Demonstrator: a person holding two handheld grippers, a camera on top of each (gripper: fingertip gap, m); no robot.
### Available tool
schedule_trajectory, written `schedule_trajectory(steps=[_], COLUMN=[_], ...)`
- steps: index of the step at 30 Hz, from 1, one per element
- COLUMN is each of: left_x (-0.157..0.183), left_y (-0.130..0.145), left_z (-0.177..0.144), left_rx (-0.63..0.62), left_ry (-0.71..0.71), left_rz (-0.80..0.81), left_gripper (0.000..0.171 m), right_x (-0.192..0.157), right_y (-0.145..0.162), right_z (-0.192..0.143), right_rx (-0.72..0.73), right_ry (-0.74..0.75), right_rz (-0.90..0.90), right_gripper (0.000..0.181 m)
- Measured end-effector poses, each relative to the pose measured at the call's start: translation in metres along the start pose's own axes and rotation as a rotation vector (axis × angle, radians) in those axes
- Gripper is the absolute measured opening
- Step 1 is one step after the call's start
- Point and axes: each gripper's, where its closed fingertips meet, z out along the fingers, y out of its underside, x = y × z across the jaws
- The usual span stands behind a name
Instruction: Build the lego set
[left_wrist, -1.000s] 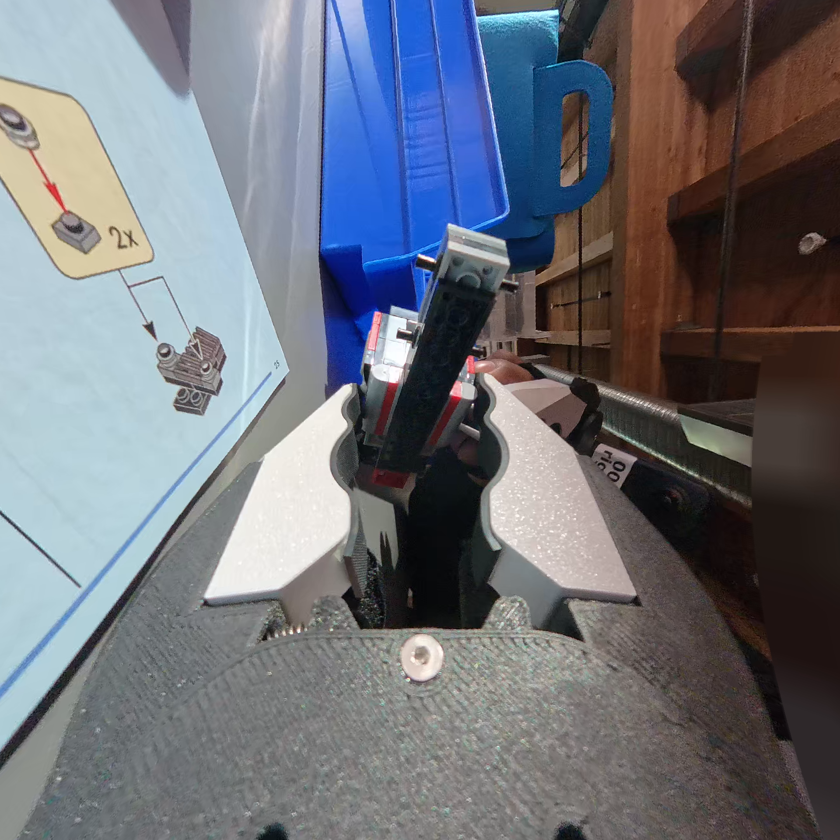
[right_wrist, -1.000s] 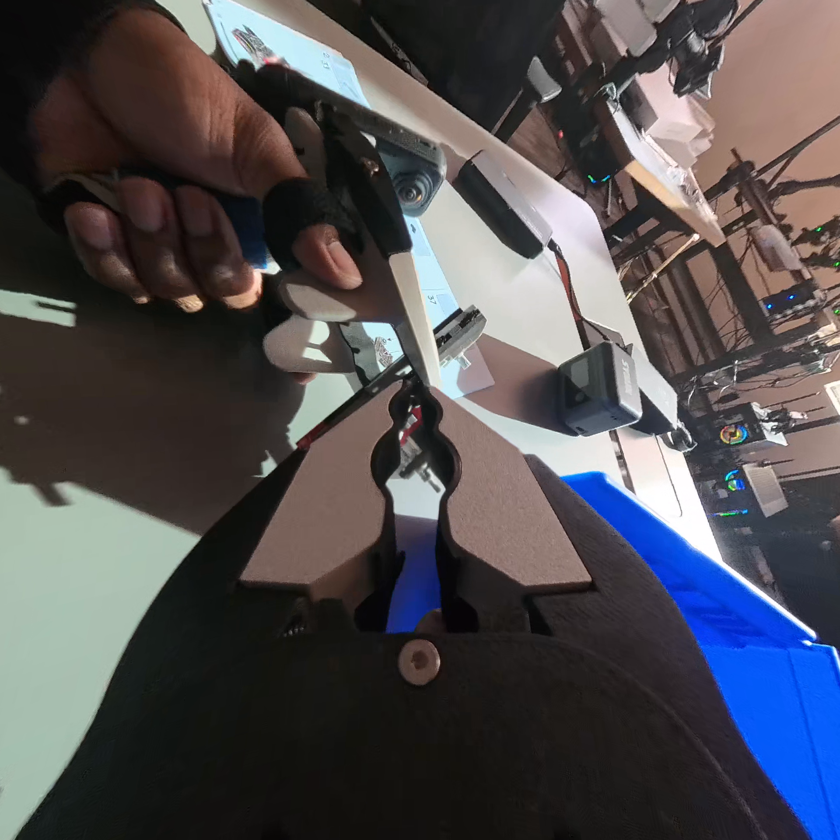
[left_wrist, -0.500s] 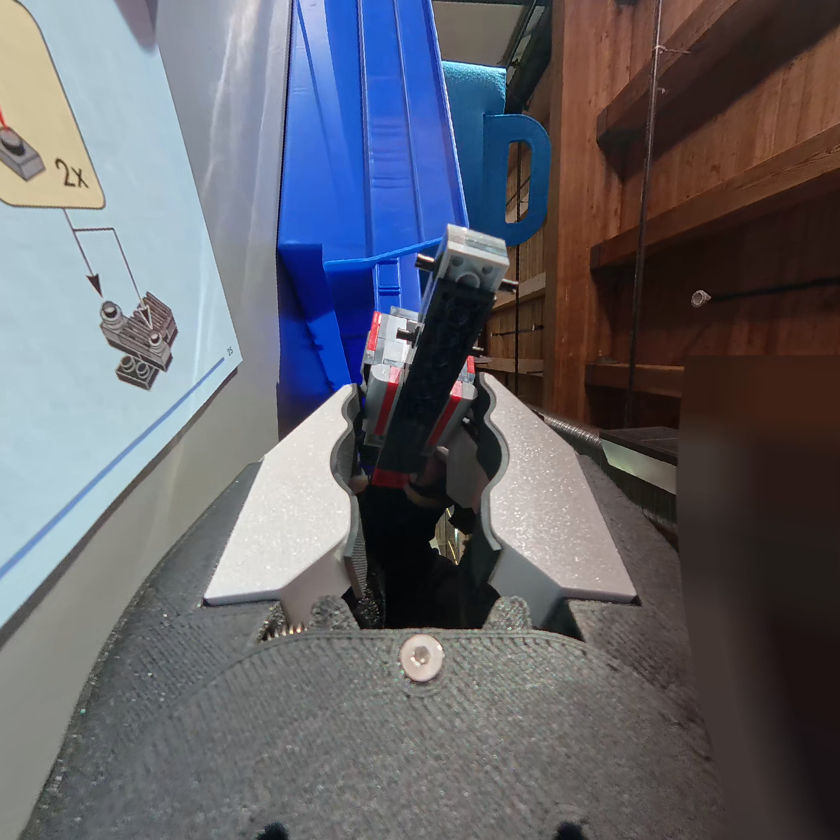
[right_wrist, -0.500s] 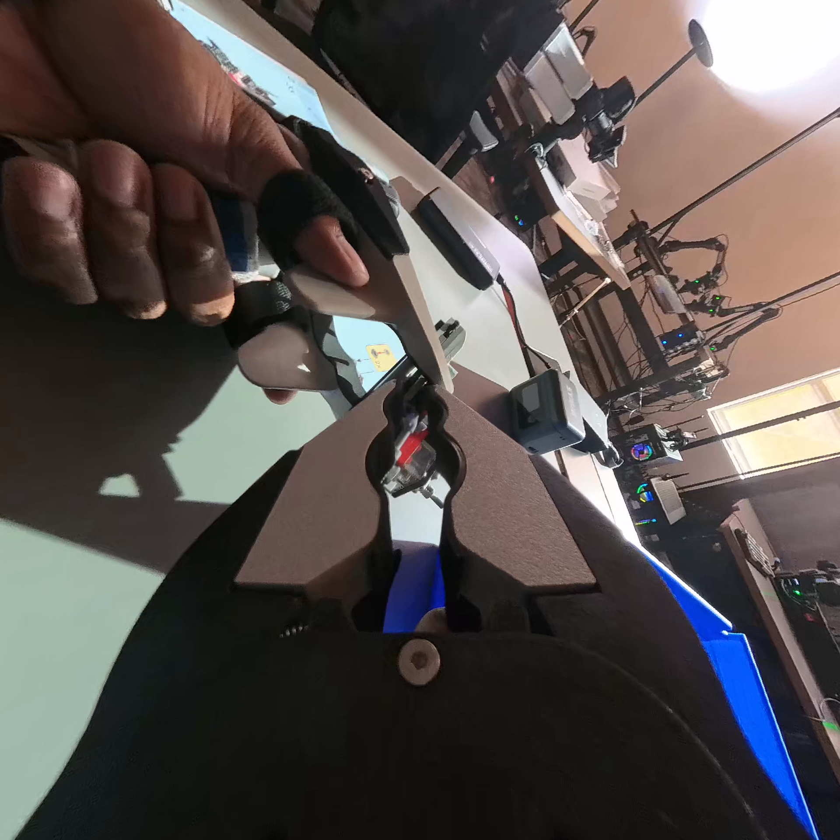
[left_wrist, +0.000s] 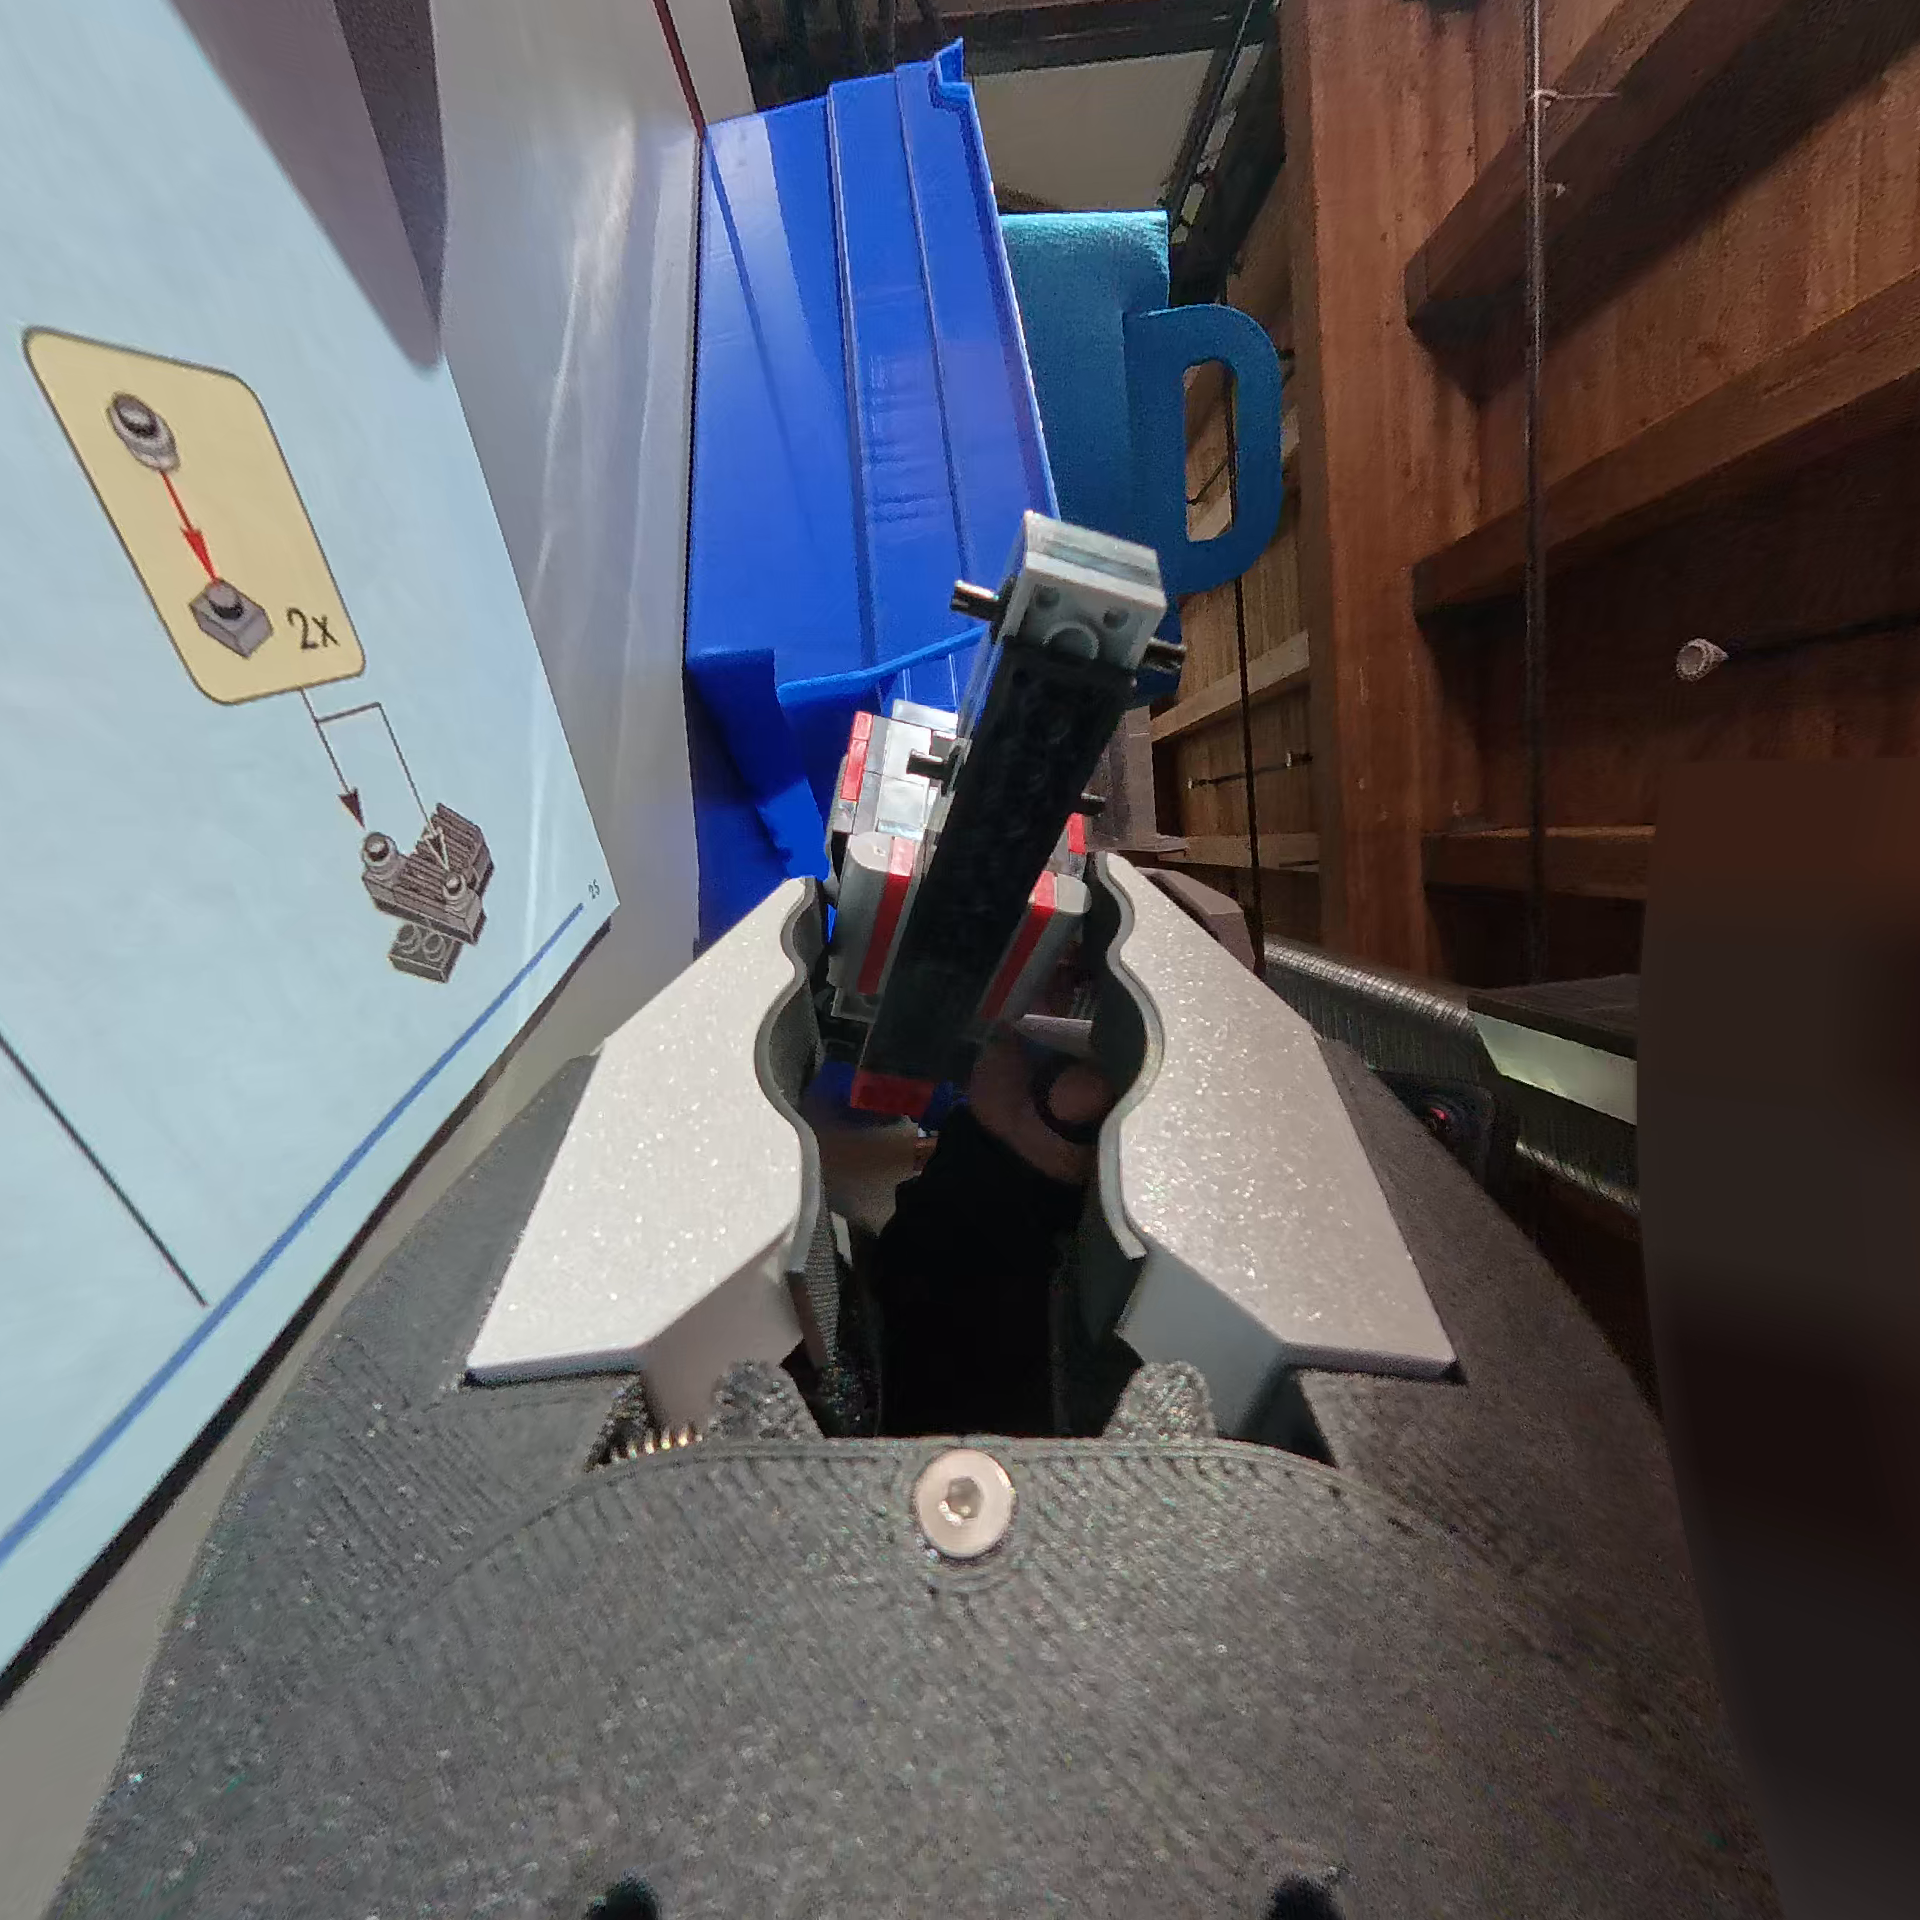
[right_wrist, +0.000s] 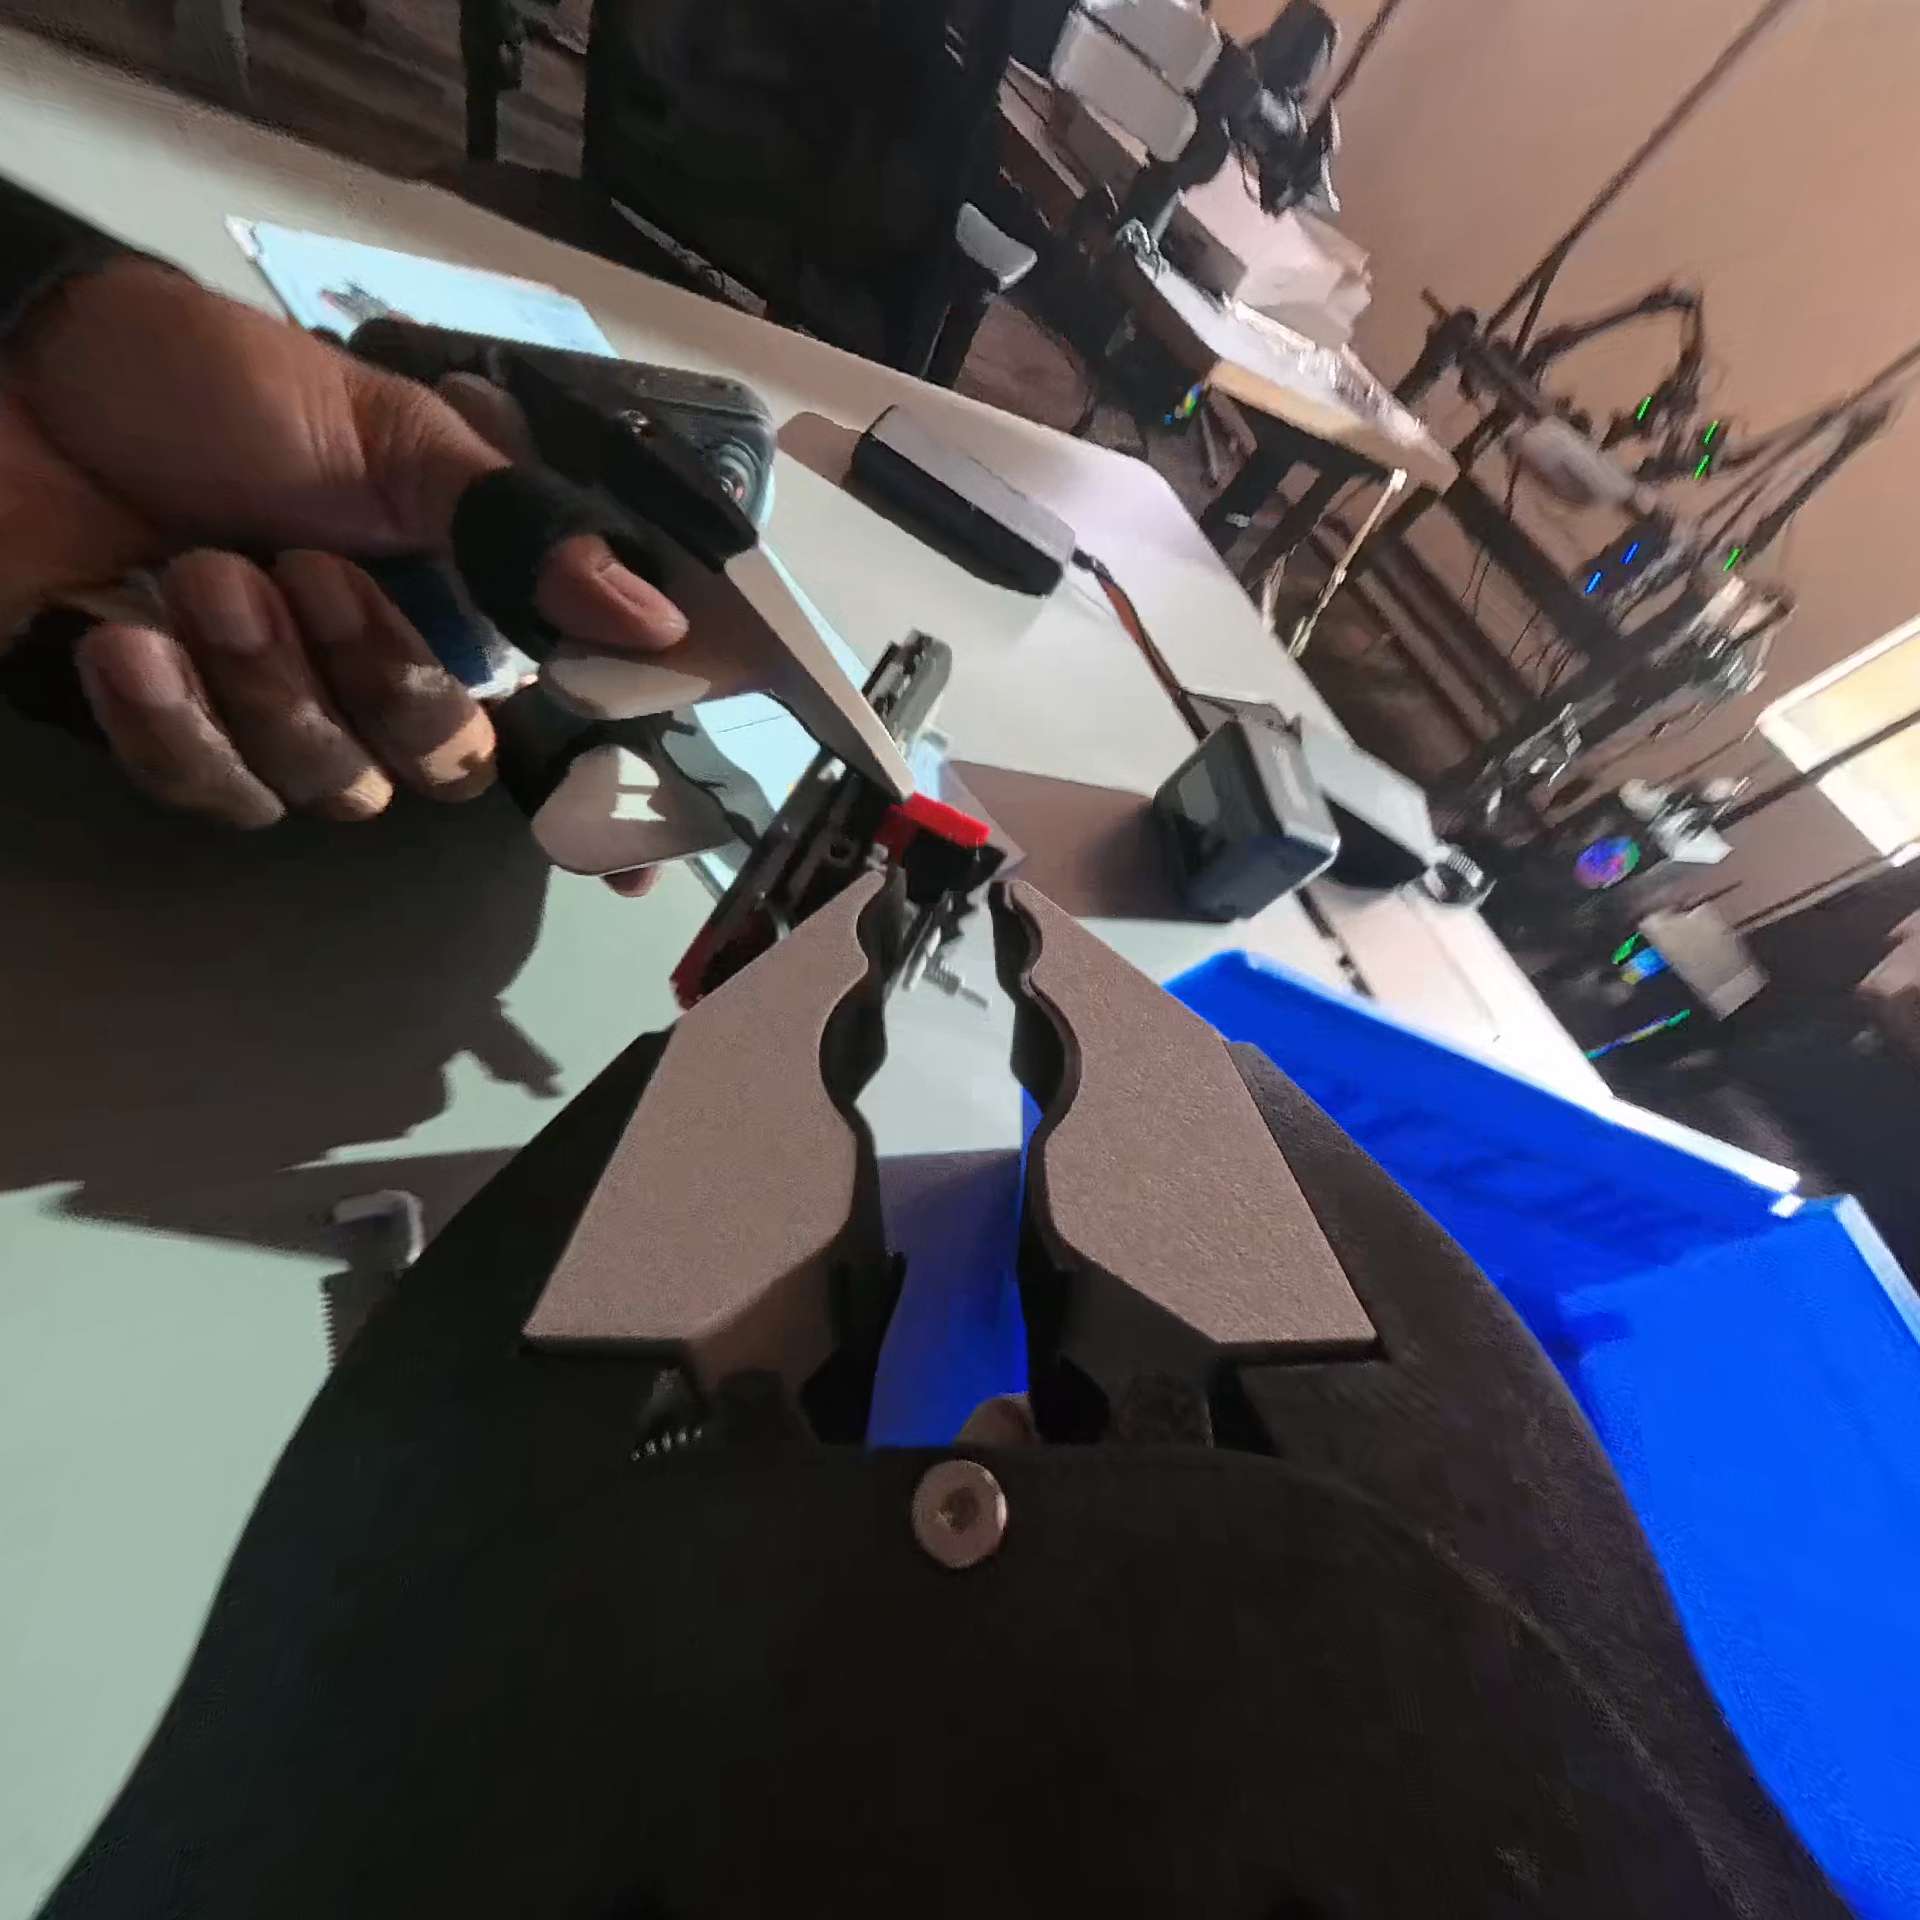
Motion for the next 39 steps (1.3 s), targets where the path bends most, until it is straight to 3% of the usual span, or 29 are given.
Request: schedule_trajectory(steps=[3, 6, 11, 17, 23, 30, 33, 39], left_x=[0.001, 0.002, 0.002, 0.002, -0.004, -0.007, -0.007, -0.01], left_y=[-0.008, -0.013, -0.013, -0.008, -0.007, -0.005, -0.002, 0.006], left_z=[-0.004, -0.007, -0.007, -0.006, -0.006, -0.006, -0.005, -0.003], left_rx=[0.02, 0.032, 0.027, 0.005, -0.006, -0.022, -0.034, -0.065], left_ry=[-0.009, -0.013, -0.01, -0.009, -0.028, -0.037, -0.035, -0.037], left_rz=[0.03, 0.041, 0.035, 0.034, 0.019, -0.002, -0.007, -0.038], left_gripper=[0.05, 0.05, 0.05, 0.05, 0.05, 0.05, 0.05, 0.05], right_x=[-0.007, -0.038, -0.091, -0.112, -0.107, -0.123, -0.122, -0.097], right_y=[0.014, 0.043, 0.079, 0.082, 0.069, 0.074, 0.076, 0.078], right_z=[-0.012, -0.026, -0.039, -0.037, -0.035, -0.038, -0.036, -0.033], right_rx=[-0.037, -0.12, -0.304, -0.397, -0.358, -0.454, -0.467, -0.425], right_ry=[-0.067, -0.188, -0.367, -0.487, -0.47, -0.397, -0.337, -0.269], right_rz=[0.195, 0.3, 0.29, 0.214, 0.279, 0.401, 0.37, 0.263], right_gripper=[0.019, 0.02, 0.021, 0.021, 0.02, 0.025, 0.01, 0.008])
